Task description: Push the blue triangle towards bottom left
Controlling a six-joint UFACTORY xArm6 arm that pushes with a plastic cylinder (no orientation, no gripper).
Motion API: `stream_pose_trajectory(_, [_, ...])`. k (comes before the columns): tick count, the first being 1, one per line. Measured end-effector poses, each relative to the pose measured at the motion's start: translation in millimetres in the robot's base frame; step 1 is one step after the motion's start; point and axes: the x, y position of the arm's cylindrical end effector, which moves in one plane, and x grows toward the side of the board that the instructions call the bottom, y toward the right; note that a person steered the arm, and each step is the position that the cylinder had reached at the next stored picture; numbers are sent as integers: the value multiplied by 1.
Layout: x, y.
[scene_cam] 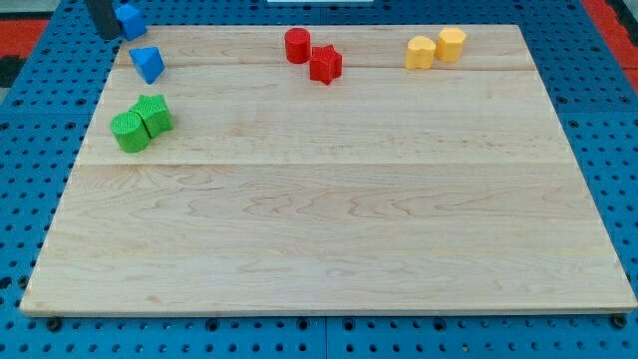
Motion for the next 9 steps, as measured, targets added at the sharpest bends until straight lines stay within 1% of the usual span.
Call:
stream_pose_trajectory(2, [36, 71])
stream_pose_trajectory(3, [81, 54])
stream_pose_trajectory(4, [88, 45])
stream_pose_trajectory(5, [68, 35])
stream_pose_trajectory(6, [126, 48])
stream_pose_trajectory(7, [154, 35])
stream_pose_trajectory(8, [128, 36])
stream_pose_trajectory(9, [156, 24])
